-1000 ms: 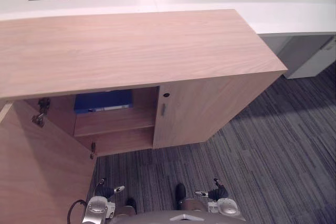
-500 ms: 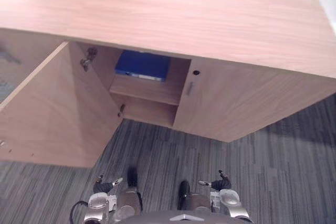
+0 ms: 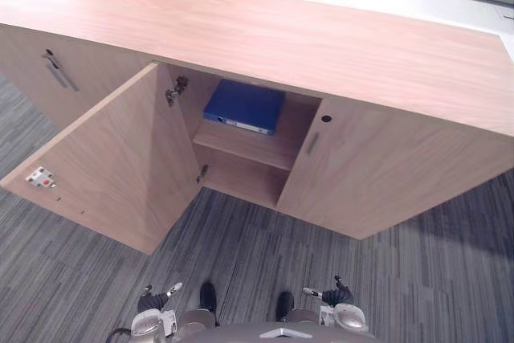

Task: Walk over to the cabinet, pick up the folder, carry it to the office cabinet, place the folder inside the office cabinet, then close the office cabinet door

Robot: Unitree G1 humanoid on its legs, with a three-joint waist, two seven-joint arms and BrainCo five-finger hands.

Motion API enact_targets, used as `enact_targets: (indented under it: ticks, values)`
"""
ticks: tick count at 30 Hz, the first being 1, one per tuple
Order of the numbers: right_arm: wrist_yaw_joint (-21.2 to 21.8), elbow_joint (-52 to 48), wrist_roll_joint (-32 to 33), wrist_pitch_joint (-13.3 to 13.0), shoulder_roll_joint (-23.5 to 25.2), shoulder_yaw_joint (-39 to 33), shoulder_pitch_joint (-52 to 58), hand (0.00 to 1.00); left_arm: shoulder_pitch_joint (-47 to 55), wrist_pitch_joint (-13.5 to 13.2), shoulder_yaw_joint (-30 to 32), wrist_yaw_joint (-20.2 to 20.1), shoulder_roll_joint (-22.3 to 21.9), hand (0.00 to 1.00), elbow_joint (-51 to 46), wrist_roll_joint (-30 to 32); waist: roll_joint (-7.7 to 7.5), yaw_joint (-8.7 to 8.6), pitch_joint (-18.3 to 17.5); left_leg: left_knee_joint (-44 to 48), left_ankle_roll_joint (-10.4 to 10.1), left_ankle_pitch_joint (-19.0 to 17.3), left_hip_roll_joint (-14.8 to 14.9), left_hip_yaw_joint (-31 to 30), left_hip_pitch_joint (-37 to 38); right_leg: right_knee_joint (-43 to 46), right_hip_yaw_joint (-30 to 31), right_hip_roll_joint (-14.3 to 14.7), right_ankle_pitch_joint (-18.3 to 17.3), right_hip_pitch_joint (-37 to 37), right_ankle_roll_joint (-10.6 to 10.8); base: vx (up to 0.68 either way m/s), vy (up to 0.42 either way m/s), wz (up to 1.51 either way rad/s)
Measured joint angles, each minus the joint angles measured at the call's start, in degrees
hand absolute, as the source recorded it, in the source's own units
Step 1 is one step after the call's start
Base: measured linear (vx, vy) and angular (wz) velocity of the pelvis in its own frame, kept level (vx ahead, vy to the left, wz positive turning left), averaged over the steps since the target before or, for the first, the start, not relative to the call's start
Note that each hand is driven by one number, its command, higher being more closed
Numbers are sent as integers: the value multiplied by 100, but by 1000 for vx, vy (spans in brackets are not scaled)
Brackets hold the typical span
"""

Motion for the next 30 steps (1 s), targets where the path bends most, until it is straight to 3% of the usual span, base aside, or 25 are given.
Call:
enact_targets:
  ticks: [5, 12, 16, 30]
  values:
    - [-40, 30, 0, 10, -18, 5, -32, 0, 219, -65, 633, 315, 84, 0, -828, -514, 21, 91, -84, 1, -6, -22, -19, -119, 93, -27, 39, 41, 5, 174, -16, 78, -14, 12]
    - [-127, 20, -1, -8, -144, 126, -93, 0, 1, -284, 869, 524, 983, 0, -2280, -593, 24, 139, -129, 0, 0, -64, -4, -153, 251, -111, 35, 110, 8, 366, -20, 56, -24, 0]
    - [-126, 25, 0, -8, -206, 128, -77, 0, -151, -439, 875, 639, 1267, 0, -2958, -591, 13, 145, -132, -2, 6, -67, -12, -161, 258, -115, 43, 110, 9, 369, -23, 0, 0, 0]
    - [-114, 60, 1, -2, -239, 229, 96, 0, -264, -462, 919, 845, 1421, 0, -3153, -313, -127, 199, -205, -6, 14, -70, -21, -168, 339, -161, 82, 110, -24, 456, -81, -22, -1, 0]
